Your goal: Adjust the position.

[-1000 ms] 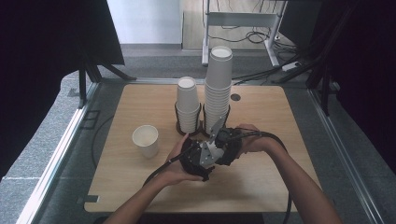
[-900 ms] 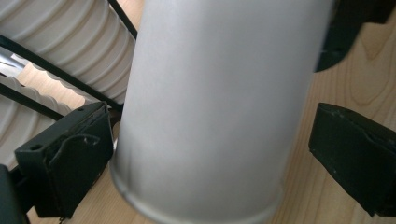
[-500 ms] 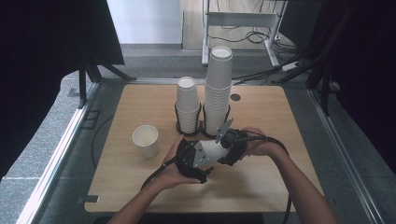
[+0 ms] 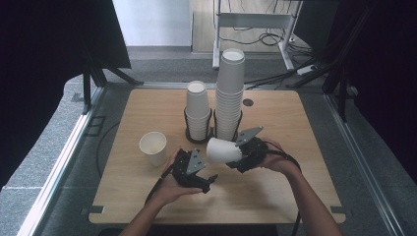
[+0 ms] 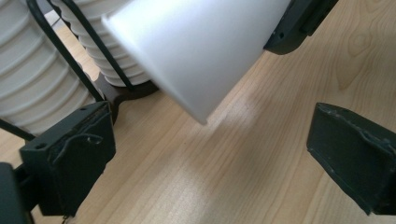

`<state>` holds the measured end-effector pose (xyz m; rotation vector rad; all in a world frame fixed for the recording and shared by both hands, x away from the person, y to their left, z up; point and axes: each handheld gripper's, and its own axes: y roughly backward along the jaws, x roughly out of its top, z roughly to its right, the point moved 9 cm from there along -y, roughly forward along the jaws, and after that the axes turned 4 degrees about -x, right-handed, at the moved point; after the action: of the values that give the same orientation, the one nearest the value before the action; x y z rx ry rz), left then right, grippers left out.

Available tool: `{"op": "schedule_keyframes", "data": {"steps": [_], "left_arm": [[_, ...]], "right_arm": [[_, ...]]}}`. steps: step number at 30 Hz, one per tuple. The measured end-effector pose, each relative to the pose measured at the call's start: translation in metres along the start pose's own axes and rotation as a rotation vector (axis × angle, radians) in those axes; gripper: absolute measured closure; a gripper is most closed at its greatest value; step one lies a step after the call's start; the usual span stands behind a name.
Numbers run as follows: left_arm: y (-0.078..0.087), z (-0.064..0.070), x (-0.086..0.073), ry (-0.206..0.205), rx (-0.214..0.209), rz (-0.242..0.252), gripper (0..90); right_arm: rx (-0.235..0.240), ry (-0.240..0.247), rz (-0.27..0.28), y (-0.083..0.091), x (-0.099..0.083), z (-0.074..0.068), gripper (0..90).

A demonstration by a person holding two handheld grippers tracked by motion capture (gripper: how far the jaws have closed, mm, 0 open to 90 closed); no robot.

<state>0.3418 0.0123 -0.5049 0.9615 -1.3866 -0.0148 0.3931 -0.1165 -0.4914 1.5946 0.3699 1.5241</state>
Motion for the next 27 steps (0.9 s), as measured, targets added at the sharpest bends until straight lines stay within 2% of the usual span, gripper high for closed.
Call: {"op": "schedule_keyframes", "data": {"steps": [6, 10, 14, 27], "left_arm": [[0.0029, 0.0017, -0.0013, 0.029, -0.014, 0.027, 3.0], [0.0018, 0.0013, -0.0036, 0.040, -0.018, 0.023, 3.2], [0.0028, -0.0002, -0.0028, 0.075, -0.031, 0.043, 3.8], [0.0029, -0.0008, -0.0061, 0.125, -0.052, 0.057, 4.7]], "right_arm": [[-0.028, -0.090, 0.101, 0.0029, -0.0013, 0.0013, 22.1], [-0.038, -0.129, 0.155, 0.0013, -0.0028, 0.0004, 22.0], [-0.050, -0.172, 0.207, 0.0013, -0.0013, -0.0008, 22.0], [-0.104, -0.255, 0.331, 0.0055, -0.0044, -0.0053, 22.0]]}}
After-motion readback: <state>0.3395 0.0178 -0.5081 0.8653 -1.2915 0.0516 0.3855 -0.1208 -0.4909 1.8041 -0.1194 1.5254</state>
